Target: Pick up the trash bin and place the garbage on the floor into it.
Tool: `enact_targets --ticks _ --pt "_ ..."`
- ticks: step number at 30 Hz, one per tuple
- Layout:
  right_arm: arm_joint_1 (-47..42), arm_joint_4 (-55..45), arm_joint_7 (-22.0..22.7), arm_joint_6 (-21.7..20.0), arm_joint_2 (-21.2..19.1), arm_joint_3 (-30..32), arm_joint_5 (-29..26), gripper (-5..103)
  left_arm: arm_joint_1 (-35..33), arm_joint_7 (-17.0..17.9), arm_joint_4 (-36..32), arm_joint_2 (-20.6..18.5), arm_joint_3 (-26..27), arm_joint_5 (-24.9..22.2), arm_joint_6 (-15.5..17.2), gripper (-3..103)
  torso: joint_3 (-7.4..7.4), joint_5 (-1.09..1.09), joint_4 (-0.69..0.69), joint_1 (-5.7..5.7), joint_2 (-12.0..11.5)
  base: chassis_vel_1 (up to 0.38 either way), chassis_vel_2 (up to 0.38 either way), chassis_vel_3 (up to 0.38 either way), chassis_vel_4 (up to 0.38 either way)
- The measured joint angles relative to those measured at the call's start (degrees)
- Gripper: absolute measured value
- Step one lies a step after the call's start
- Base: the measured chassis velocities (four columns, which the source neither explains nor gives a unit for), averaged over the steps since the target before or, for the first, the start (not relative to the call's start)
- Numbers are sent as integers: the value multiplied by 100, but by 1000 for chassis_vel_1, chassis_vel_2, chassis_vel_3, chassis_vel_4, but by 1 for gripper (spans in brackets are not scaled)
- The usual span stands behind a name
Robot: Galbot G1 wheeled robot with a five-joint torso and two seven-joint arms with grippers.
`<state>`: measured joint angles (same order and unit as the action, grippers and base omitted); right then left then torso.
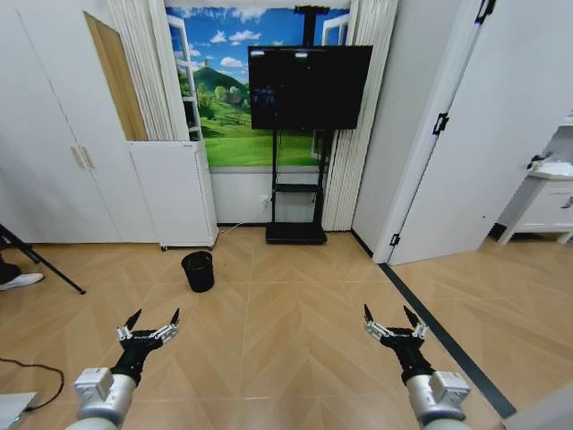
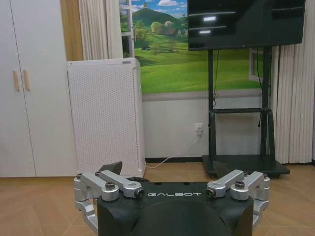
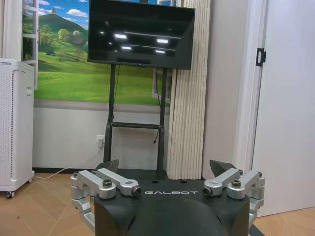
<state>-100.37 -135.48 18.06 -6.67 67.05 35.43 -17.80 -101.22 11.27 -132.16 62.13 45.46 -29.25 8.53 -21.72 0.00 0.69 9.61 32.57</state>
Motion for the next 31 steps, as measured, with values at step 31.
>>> enact_targets --ticks 31 --pt "0 0 0 0 0 0 0 100 0 0 0 0 0 0 0 100 0 0 0 0 0 0 0 0 0"
